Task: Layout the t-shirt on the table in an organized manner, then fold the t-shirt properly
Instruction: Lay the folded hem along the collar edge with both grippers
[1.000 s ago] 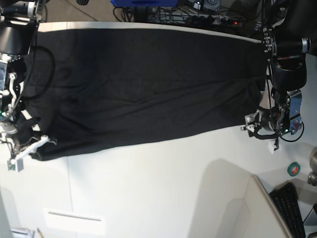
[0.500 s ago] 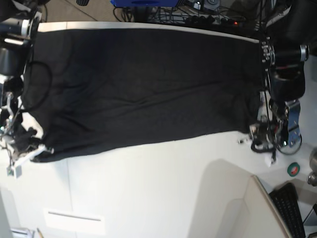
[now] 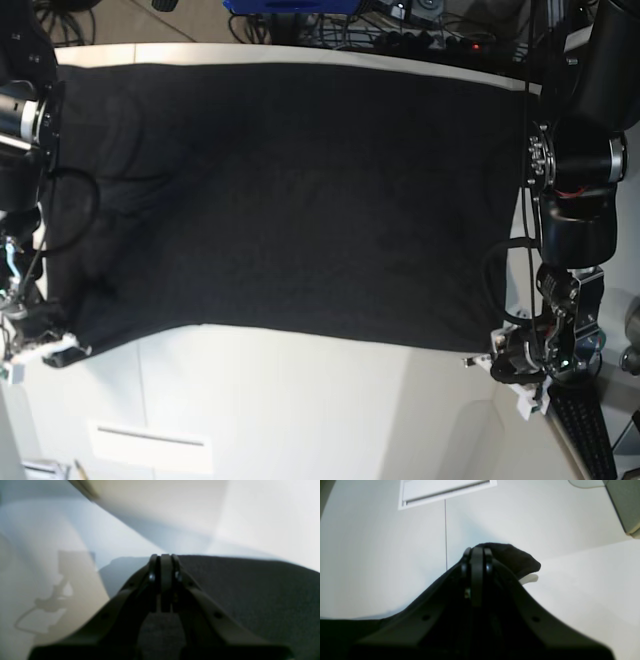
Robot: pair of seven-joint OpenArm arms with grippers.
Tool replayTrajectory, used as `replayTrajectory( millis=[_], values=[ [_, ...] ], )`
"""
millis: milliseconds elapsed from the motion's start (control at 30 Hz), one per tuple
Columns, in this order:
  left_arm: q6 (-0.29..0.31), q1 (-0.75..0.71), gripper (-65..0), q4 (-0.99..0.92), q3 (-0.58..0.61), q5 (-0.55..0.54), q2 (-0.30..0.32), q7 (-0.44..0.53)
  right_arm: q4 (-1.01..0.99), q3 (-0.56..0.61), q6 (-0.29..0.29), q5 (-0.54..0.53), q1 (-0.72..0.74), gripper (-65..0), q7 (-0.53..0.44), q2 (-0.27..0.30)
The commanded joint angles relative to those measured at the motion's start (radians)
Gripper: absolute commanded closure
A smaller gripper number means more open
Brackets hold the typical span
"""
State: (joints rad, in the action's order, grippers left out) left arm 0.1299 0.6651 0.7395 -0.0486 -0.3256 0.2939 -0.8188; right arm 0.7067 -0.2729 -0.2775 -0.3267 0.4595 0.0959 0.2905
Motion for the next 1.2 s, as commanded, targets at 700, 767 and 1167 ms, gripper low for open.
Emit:
replayTrajectory(
  millis=[700, 767, 1167],
  values=[
    [-0.003, -0.245, 0.0, 0.303, -0.056, -0.010, 0.015, -0.092, 0.115, 0.079, -0.002, -0.009, -0.166, 0.0, -0.023, 0.049],
    [0.000, -0.295, 0.0, 0.366, -0.129, -0.010, 0.015, -0.129, 0.126, 0.077, -0.002, -0.009, -0.187, 0.0, -0.002, 0.056],
    [0.000, -0.460, 0.0, 0.618, -0.195, -0.010, 0.018, -0.274, 0.348, -0.009, -0.001, -0.012, -0.374, 0.0, 0.130, 0.080]
  ],
)
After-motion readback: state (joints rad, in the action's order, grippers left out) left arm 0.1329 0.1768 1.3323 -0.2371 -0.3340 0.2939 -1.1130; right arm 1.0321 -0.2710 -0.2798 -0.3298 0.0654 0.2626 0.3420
